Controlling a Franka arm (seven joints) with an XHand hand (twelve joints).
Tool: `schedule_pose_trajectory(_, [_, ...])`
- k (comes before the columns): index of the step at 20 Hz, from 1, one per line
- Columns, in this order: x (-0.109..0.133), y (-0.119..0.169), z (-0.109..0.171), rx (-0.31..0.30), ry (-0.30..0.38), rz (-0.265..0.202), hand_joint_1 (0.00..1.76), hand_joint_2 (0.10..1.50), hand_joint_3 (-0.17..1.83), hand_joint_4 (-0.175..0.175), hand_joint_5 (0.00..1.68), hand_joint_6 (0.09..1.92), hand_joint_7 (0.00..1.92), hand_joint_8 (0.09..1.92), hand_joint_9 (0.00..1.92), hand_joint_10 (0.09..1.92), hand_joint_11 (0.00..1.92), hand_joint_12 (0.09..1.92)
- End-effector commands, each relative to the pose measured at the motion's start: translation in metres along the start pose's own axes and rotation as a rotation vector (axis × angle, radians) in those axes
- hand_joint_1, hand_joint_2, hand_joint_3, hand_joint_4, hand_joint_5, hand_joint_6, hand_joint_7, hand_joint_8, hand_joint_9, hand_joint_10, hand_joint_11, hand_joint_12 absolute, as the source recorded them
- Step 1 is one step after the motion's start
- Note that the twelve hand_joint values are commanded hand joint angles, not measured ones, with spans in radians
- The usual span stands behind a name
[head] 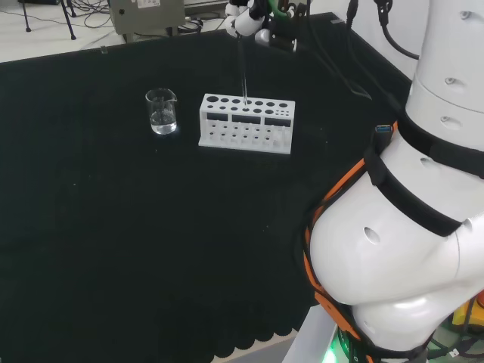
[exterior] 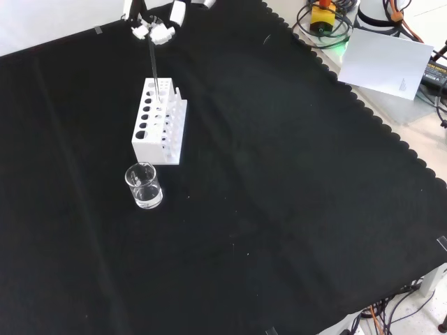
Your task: Put the glass rod back on the white test tube rack.
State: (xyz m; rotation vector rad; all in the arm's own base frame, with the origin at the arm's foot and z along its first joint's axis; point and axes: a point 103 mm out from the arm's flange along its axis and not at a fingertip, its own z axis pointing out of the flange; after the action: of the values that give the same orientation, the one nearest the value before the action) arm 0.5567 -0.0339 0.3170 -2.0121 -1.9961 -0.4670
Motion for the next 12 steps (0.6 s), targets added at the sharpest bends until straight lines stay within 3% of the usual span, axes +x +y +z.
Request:
schedule_pose_trajectory(1, [0.0,0.003,0.007,0.005,0.008,-0.002,1.31,0.61,0.93,-0.175,1.07,0.88,1.15,1.3,1.68,0.83,1.68,0.79])
schedule_pose_trajectory(12, [-0.011,0.004,0.014,0.016,0.015,0.014,1.31,0.61,0.93,-0.175,1.07,0.88,1.15,1.3,1.68,0.83,1.68,0.79])
